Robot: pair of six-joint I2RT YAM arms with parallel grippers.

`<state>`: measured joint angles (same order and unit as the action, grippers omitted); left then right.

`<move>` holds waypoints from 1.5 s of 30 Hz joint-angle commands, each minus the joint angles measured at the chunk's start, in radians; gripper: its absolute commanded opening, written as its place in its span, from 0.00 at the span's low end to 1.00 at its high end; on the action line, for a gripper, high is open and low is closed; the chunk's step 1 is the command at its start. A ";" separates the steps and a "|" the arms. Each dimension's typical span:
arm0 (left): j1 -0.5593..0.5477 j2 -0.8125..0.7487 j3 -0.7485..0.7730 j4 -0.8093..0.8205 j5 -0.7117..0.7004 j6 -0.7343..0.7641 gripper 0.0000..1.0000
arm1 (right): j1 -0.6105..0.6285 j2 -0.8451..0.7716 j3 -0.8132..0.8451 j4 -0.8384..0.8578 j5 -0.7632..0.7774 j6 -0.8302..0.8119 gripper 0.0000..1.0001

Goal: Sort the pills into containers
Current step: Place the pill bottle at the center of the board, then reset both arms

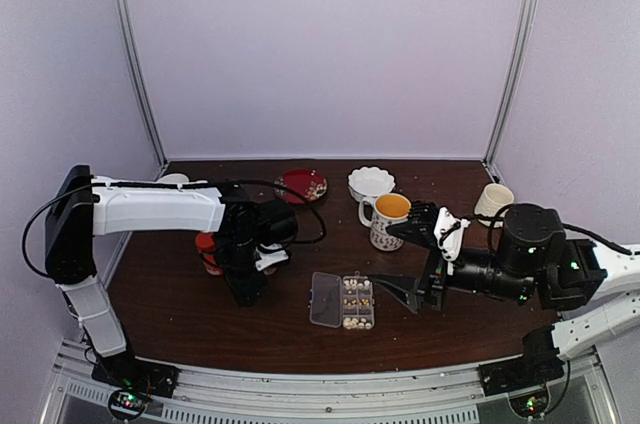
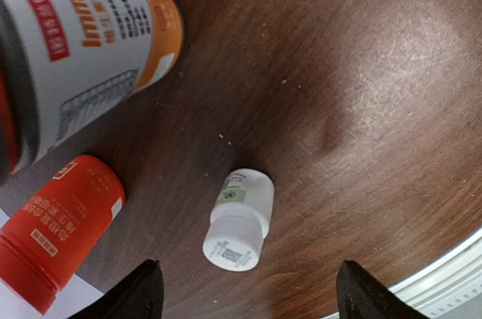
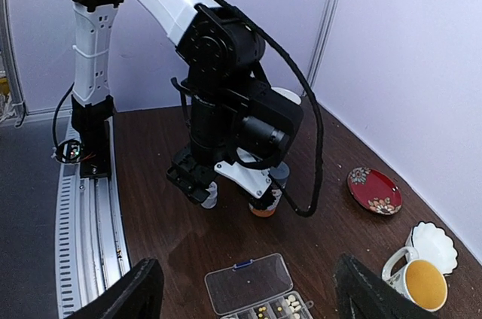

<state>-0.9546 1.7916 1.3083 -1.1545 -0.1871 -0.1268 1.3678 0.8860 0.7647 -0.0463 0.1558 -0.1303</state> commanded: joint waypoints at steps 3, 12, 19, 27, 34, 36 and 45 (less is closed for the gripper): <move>-0.001 -0.129 0.054 -0.042 -0.002 -0.079 0.86 | -0.101 -0.010 0.017 -0.183 0.029 0.285 0.84; -0.021 -0.436 0.027 0.178 0.026 -0.137 0.98 | -0.249 0.049 0.165 -0.662 0.225 0.559 1.00; -0.022 -0.659 -0.131 0.447 -0.102 -0.261 0.98 | -0.451 0.089 0.114 -0.649 0.058 0.585 0.86; -0.022 -0.871 -0.402 0.751 -0.067 -0.447 0.98 | -0.600 0.267 0.152 -0.691 -0.072 0.668 0.80; -0.020 -0.924 -0.471 0.811 -0.071 -0.433 0.98 | -0.616 0.386 0.169 -0.667 -0.019 0.723 0.66; -0.020 -0.918 -0.471 0.805 -0.071 -0.425 0.98 | -0.627 0.418 0.175 -0.663 -0.013 0.735 0.64; -0.020 -0.893 -0.461 0.770 -0.074 -0.402 0.98 | -0.658 0.535 0.176 -0.666 0.021 0.756 0.57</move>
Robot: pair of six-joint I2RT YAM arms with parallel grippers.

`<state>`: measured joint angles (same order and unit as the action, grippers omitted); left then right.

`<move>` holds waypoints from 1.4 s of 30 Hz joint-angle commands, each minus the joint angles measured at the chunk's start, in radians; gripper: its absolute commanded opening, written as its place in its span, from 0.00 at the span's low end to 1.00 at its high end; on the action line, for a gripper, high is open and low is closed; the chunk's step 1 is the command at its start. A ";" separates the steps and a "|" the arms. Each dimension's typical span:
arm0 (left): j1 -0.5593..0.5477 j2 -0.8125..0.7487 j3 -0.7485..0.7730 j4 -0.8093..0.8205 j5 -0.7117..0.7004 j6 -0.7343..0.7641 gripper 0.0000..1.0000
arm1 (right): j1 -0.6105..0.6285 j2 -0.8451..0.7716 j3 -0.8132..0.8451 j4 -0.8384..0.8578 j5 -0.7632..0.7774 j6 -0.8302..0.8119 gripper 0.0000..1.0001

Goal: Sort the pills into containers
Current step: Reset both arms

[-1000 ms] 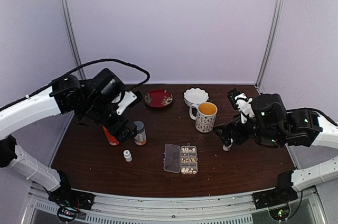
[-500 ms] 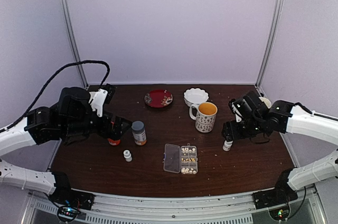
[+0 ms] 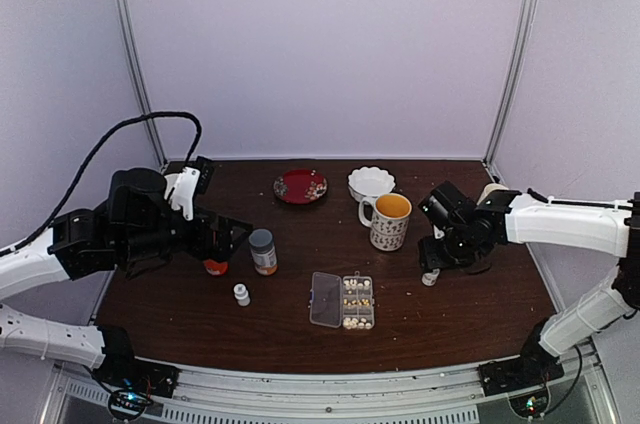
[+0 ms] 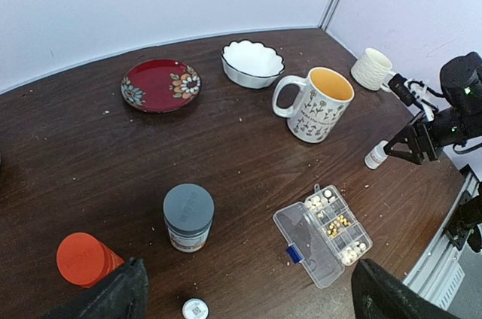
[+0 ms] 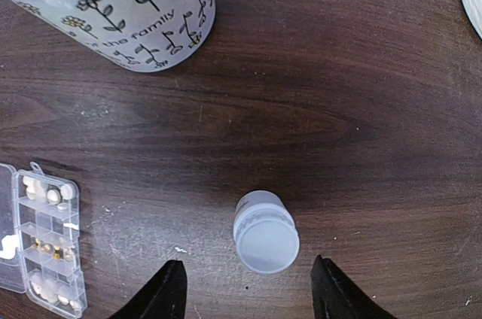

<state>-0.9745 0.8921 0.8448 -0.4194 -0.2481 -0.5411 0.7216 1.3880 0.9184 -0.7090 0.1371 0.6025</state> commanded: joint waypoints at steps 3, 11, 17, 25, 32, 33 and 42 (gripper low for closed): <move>-0.001 0.016 0.004 0.035 -0.009 0.019 0.97 | -0.013 0.044 0.012 0.016 0.038 0.036 0.55; -0.001 0.051 0.020 0.024 0.005 0.036 0.98 | -0.023 0.074 0.001 0.037 0.048 0.043 0.48; 0.000 0.091 0.045 0.005 0.020 0.044 0.98 | -0.027 0.097 0.000 0.043 0.059 0.043 0.47; 0.000 0.125 0.048 0.010 0.081 0.054 0.95 | -0.028 0.088 0.003 0.028 0.070 0.032 0.55; -0.001 0.256 0.047 0.041 0.224 -0.034 0.70 | 0.051 0.000 0.066 -0.068 0.116 -0.039 0.66; -0.002 0.278 0.047 0.049 0.239 -0.046 0.66 | 0.073 -0.011 0.075 -0.078 0.116 -0.044 0.65; -0.005 0.461 0.072 0.068 0.278 -0.089 0.44 | 0.246 -0.021 0.018 0.073 -0.107 -0.006 0.56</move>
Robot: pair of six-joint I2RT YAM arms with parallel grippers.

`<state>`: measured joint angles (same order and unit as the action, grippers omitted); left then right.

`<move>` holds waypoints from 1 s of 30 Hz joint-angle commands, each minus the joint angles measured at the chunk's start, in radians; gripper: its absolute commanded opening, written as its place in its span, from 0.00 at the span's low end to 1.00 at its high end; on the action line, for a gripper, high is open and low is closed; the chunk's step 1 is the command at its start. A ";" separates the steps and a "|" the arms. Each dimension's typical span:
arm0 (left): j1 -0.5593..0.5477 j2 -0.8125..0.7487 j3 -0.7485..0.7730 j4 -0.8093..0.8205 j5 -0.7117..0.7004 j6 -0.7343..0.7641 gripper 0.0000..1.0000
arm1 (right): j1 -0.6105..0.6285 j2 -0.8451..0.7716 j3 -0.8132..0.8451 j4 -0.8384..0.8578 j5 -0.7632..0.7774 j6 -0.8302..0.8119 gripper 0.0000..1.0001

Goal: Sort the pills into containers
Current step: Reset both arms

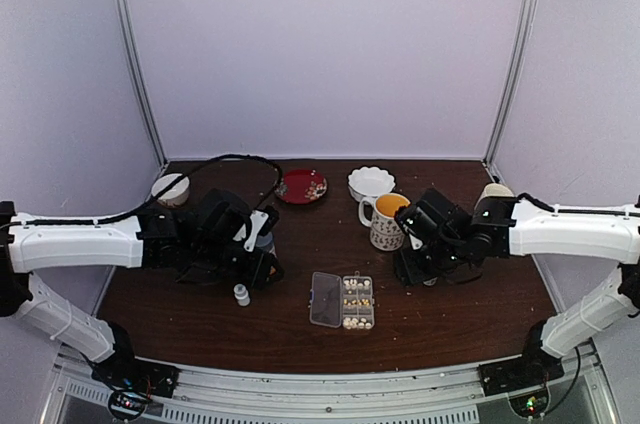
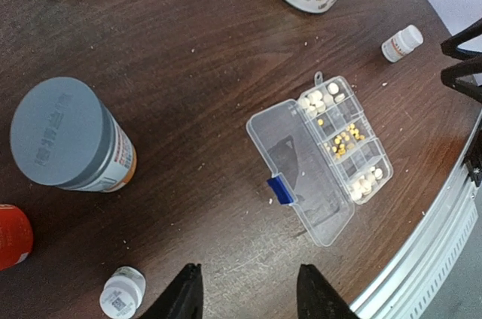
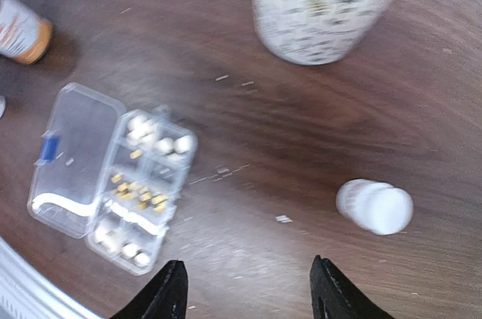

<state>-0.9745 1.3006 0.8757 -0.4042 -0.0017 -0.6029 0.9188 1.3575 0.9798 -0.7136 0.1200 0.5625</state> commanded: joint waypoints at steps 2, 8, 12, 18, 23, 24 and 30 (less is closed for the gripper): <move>-0.009 0.094 0.052 0.053 0.031 -0.025 0.36 | 0.062 0.030 -0.073 0.118 -0.103 0.053 0.49; -0.077 0.220 0.110 0.040 -0.063 -0.010 0.23 | 0.071 0.088 -0.138 0.216 -0.118 0.085 0.40; -0.087 0.289 0.124 0.042 -0.070 -0.026 0.21 | 0.080 0.121 -0.166 0.284 -0.150 0.101 0.39; -0.087 0.373 0.141 0.033 -0.072 -0.041 0.20 | 0.092 0.164 -0.189 0.341 -0.165 0.113 0.17; -0.086 0.440 0.148 0.065 -0.029 -0.058 0.17 | 0.098 0.202 -0.207 0.392 -0.184 0.126 0.00; -0.087 0.449 0.148 0.070 -0.024 -0.061 0.17 | 0.098 0.209 -0.210 0.400 -0.183 0.127 0.00; -0.085 0.493 0.149 0.110 0.001 -0.069 0.17 | 0.098 0.231 -0.228 0.452 -0.202 0.141 0.00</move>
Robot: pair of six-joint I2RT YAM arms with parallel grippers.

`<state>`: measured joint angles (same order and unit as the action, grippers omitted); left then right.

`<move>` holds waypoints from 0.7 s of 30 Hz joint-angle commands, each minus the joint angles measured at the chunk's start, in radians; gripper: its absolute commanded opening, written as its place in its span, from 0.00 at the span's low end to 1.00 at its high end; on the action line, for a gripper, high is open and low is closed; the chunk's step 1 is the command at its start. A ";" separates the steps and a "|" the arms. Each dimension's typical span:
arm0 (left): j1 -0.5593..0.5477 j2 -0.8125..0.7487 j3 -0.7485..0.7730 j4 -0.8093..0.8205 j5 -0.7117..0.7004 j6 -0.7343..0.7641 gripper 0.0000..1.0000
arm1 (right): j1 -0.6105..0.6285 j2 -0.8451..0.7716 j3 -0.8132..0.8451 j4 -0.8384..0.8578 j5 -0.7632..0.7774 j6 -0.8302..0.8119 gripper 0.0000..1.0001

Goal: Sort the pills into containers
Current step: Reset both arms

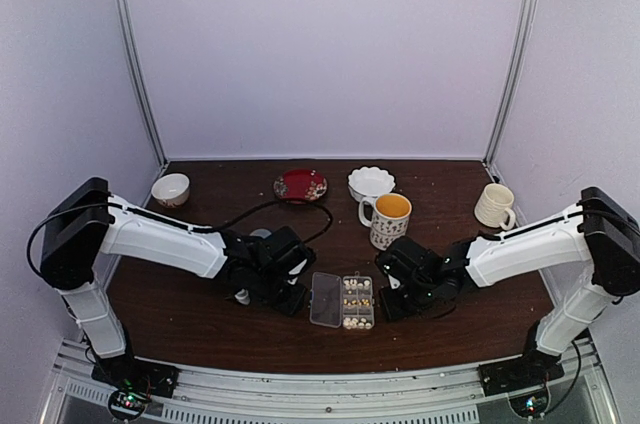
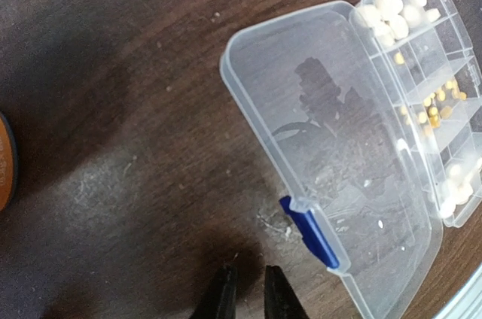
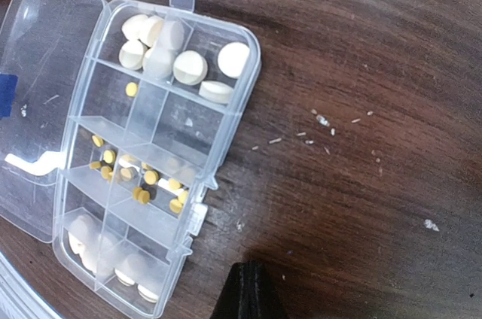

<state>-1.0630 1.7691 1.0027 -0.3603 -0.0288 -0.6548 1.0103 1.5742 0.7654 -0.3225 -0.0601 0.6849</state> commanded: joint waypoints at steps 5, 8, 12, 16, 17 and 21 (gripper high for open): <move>0.003 0.038 0.015 0.140 0.081 -0.015 0.16 | 0.007 0.027 -0.029 0.116 -0.048 0.036 0.00; 0.002 0.024 0.021 0.172 0.105 -0.007 0.15 | 0.007 0.034 -0.035 0.144 -0.063 0.042 0.00; 0.001 -0.008 0.033 0.185 0.110 0.018 0.15 | 0.007 0.037 -0.038 0.157 -0.070 0.041 0.00; -0.009 -0.024 0.038 0.184 0.113 0.033 0.16 | 0.007 0.036 -0.033 0.150 -0.069 0.035 0.00; -0.012 -0.026 0.040 0.186 0.114 0.038 0.16 | 0.007 0.037 -0.032 0.150 -0.070 0.033 0.00; -0.028 -0.030 0.053 0.205 0.123 0.050 0.17 | 0.007 0.043 -0.022 0.150 -0.074 0.028 0.00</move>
<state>-1.0729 1.7710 1.0149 -0.2241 0.0696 -0.6338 1.0103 1.5982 0.7441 -0.1822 -0.1188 0.7139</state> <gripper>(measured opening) 0.160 0.008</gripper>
